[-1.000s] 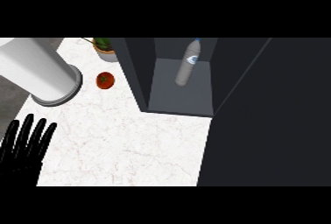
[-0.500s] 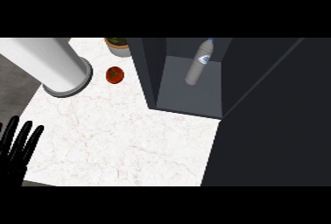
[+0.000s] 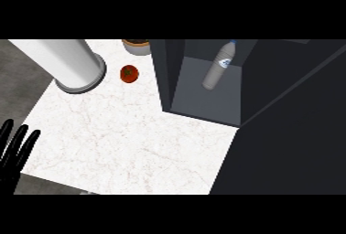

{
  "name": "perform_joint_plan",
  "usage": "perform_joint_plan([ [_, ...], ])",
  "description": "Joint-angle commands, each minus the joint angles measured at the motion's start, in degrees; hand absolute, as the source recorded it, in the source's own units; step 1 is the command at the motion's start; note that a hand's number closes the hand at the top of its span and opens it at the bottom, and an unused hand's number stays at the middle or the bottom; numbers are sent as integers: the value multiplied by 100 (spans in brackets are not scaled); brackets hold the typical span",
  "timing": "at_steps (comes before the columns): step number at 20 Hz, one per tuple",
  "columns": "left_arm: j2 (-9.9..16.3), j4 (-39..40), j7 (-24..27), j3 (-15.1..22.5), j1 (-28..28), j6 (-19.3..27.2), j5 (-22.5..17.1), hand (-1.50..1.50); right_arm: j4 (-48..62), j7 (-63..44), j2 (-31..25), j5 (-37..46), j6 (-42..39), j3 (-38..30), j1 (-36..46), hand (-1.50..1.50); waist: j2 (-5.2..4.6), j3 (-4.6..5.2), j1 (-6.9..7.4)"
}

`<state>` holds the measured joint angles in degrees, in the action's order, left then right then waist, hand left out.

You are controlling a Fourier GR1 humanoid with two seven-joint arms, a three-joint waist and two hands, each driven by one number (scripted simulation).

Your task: Pick up the bottled water, place it into the cabinet and close the cabinet

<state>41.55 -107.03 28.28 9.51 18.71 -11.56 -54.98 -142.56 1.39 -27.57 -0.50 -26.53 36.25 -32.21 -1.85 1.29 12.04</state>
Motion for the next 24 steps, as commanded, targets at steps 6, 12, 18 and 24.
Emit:
perform_joint_plan([
  [6, 132, 11, -66, -84, -42, -159, -58, -150, -118, -636, -20, 110, -379, 530, 1067, 150, -2, 28, 239],
  [12, 216, 95, -116, -161, -65, -276, -147, -150, -50, -820, -123, 88, -473, 419, 1344, 150, -17, 55, 210],
  [18, 234, 193, -135, -242, -105, -301, -235, -150, -21, -789, -16, -39, -414, 332, 1497, 150, -43, 56, 123],
  [24, 267, 169, -88, -338, -95, -371, -261, -150, 148, -860, 131, -379, -328, 378, 1304, 150, -126, 41, 209],
])
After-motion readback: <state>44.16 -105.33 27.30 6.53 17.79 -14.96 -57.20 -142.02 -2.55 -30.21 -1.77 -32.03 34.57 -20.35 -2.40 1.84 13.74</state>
